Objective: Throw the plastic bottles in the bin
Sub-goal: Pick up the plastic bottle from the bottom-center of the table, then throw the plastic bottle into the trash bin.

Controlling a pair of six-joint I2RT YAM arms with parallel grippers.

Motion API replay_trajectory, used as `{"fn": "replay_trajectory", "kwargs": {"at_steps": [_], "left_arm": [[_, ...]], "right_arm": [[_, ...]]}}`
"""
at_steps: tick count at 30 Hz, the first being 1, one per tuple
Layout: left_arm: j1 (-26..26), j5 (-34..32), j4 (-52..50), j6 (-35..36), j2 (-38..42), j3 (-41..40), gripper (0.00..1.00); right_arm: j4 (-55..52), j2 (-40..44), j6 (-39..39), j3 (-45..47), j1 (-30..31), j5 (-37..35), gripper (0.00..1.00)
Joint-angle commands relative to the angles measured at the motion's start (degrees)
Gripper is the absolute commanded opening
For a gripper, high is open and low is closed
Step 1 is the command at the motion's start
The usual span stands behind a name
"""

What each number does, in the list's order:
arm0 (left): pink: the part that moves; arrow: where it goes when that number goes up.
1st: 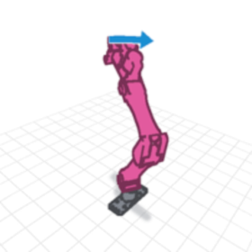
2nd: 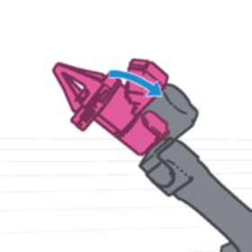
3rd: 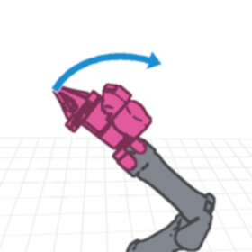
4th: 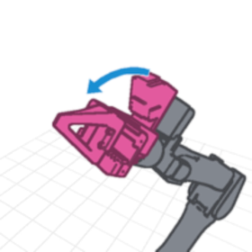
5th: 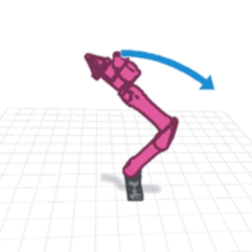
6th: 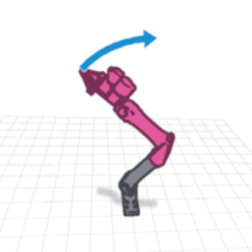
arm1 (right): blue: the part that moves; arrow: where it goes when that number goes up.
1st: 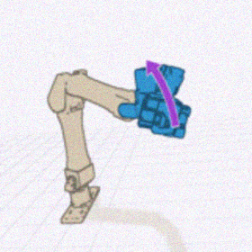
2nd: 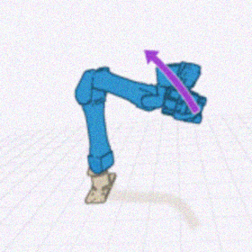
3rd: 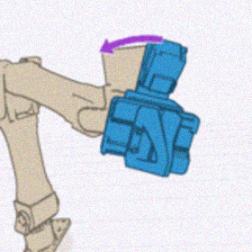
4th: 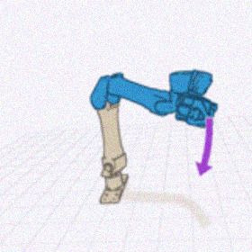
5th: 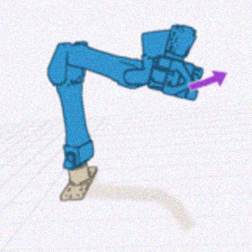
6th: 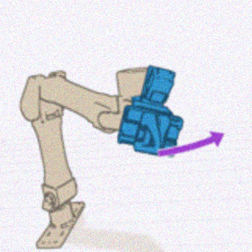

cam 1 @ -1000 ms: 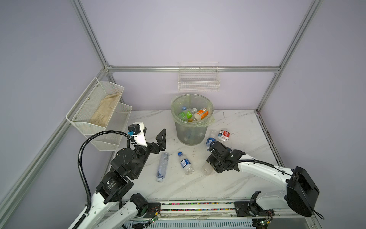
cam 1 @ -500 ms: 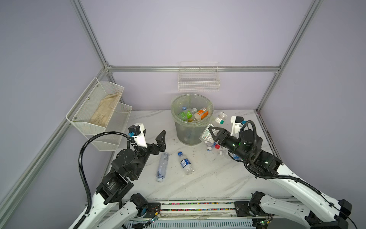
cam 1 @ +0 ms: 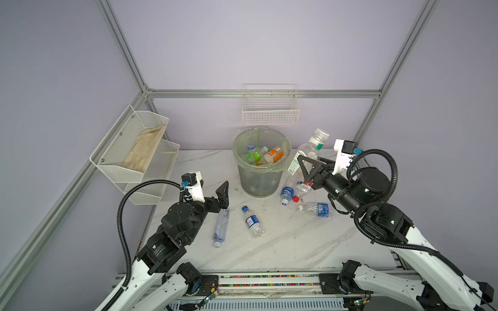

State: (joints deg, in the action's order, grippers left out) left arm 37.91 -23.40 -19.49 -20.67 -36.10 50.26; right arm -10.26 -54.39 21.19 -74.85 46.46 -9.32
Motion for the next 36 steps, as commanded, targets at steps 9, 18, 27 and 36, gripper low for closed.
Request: {"fn": "replay_trajectory", "kwargs": {"at_steps": [9,18,27,36], "left_arm": [[-0.1,3.2,0.0,-5.2,0.0,-4.6,0.96],[-0.1,3.5,-0.5,-6.2,1.5,-5.7,0.96],[0.0,3.5,-1.4,-6.5,2.7,-6.0,0.96],[-0.1,3.4,-2.6,-6.7,3.9,-5.3,0.96]], "right_arm": [[-3.9,-4.5,-9.4,-8.0,0.1,-3.7,0.0],[-7.7,-16.3,-11.9,-17.7,0.1,-4.7,0.0],[-10.1,-32.1,-13.8,-29.1,0.1,-4.7,0.0],[-15.0,-48.2,-15.1,-43.0,-0.5,-8.2,0.21]]}}
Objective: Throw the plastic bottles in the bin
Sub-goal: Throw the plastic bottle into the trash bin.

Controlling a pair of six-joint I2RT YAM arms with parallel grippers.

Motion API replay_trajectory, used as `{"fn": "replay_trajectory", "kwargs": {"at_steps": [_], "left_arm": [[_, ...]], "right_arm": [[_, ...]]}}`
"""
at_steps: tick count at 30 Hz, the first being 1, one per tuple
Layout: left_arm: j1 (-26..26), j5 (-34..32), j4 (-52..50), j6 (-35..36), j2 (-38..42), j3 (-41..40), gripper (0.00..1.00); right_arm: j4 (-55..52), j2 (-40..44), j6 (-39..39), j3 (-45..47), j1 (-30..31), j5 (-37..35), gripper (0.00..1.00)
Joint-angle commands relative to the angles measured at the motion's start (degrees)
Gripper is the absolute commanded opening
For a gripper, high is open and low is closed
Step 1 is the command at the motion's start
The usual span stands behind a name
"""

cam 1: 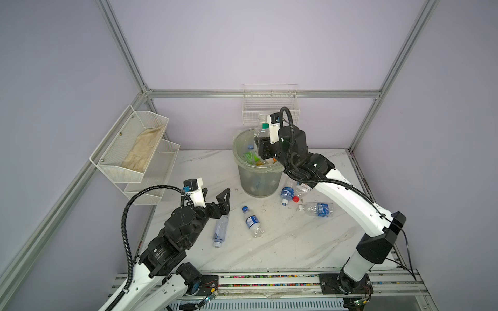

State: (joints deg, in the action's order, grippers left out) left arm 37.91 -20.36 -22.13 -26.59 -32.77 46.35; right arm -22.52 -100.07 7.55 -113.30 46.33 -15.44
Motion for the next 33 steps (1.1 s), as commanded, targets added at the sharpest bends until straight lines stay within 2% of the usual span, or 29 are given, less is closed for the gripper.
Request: {"fn": "replay_trajectory", "kwargs": {"at_steps": [1,2,3,4,5,7,12,15,26,33], "left_arm": [[-0.1,0.4,-0.1,-0.7,0.6,-1.4,0.96],[-0.1,0.3,-0.2,-0.8,0.7,-1.2,0.96],[-0.1,0.3,-0.4,-0.8,0.8,-1.2,0.96],[-0.1,0.3,-0.6,-0.7,1.0,-1.0,0.96],[-0.1,0.2,-0.9,-0.7,1.1,-1.0,0.96],[-0.1,-0.1,-1.3,-0.7,1.5,-0.9,0.96],[-0.1,-0.5,-1.4,-0.6,1.8,-1.2,0.96],[-0.1,-0.5,-1.4,-0.7,1.3,-1.2,0.96],[-0.1,1.0,-1.8,-1.9,-2.4,-1.1,0.97],[-0.1,3.5,-3.4,-4.0,-9.1,0.0,0.99]], "right_arm": [[-4.6,-4.8,-1.5,-7.4,-0.6,-2.1,0.49],[-7.2,-6.9,-1.3,-11.2,-0.8,-2.2,0.67],[-11.0,-9.7,-0.8,-16.2,-0.8,-2.9,0.76],[-15.0,-12.1,-0.4,-21.3,-0.8,-3.4,0.92],[-17.7,-13.5,0.1,-25.2,-0.8,-4.0,0.97],[-19.3,-13.0,1.2,-27.5,-0.6,-4.2,0.97],[-8.7,-1.1,1.0,-10.8,-0.5,-3.6,0.97],[-6.3,3.5,0.8,-5.4,-0.5,-3.5,0.97],[-3.9,12.2,2.4,5.8,-0.5,-6.3,0.97],[-4.8,15.1,5.2,9.2,-0.8,-8.5,0.97]]}}
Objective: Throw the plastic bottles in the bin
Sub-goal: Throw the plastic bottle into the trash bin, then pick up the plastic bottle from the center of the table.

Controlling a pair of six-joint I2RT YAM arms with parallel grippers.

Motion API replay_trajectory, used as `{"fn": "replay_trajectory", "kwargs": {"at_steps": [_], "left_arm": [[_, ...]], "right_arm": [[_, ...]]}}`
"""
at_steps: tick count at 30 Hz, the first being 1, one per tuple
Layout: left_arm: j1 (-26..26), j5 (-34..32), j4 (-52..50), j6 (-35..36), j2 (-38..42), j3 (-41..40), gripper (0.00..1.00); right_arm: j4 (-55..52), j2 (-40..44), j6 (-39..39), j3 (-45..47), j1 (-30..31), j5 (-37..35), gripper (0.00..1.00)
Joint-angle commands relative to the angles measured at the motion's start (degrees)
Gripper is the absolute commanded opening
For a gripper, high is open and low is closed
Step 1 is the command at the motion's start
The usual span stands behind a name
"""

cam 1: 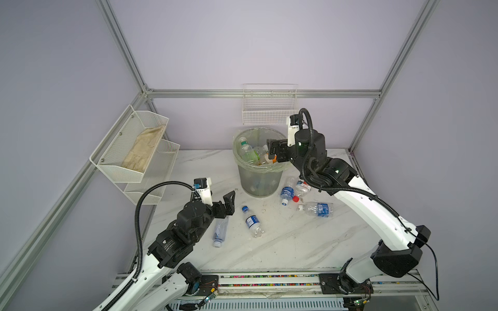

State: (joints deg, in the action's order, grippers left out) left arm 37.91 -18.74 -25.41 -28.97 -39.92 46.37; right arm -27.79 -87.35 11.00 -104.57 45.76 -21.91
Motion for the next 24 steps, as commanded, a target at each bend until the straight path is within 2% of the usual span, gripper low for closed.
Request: {"fn": "replay_trajectory", "kwargs": {"at_steps": [1,17,24], "left_arm": [[-0.1,2.3,-0.1,-2.1,-2.9,0.0,0.99],[0.0,7.3,-0.2,-8.5,-15.4,0.4,0.99],[0.7,8.8,0.7,-10.8,-21.5,0.4,1.0]], "right_arm": [[0.3,2.7,2.2,0.8,-0.3,-2.3,0.97],[-0.1,5.8,6.1,6.4,-4.6,-0.2,0.97],[-0.2,7.0,7.8,9.3,-8.0,3.1,0.97]]}}
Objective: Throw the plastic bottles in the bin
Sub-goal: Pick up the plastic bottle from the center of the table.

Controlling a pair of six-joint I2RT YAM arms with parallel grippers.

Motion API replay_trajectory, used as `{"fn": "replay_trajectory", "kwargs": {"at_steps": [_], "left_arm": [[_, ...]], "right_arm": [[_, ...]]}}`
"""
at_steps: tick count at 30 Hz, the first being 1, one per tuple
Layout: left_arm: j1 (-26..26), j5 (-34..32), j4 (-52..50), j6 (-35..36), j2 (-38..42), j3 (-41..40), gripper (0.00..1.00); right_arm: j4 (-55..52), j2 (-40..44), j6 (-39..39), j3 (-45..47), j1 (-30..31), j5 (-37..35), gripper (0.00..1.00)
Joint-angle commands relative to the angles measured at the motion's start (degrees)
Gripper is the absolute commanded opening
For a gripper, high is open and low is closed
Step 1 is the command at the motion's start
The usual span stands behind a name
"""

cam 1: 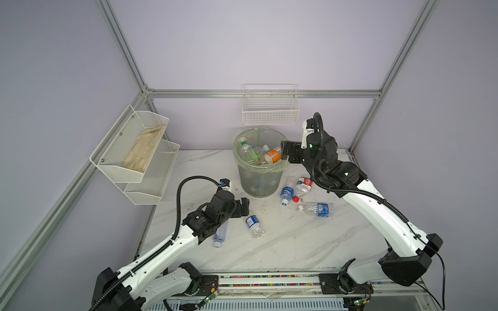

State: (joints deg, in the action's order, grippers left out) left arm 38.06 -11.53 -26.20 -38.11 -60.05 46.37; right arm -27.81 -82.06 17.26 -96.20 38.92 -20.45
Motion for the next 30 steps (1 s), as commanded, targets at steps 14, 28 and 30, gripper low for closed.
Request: {"fn": "replay_trajectory", "kwargs": {"at_steps": [14,28,30], "left_arm": [[3.6,3.9,5.7,-3.7,-13.9,2.2,0.99],[5.0,3.8,7.9,-5.5,-24.0,3.0,0.99],[5.1,3.7,7.9,-5.7,-25.2,3.3,0.98]], "right_arm": [[0.0,3.1,2.7,6.1,-5.7,4.8,0.97],[0.0,6.1,2.8,9.7,-7.5,5.9,0.97],[0.1,6.2,2.8,10.4,-7.6,6.1,0.97]]}}
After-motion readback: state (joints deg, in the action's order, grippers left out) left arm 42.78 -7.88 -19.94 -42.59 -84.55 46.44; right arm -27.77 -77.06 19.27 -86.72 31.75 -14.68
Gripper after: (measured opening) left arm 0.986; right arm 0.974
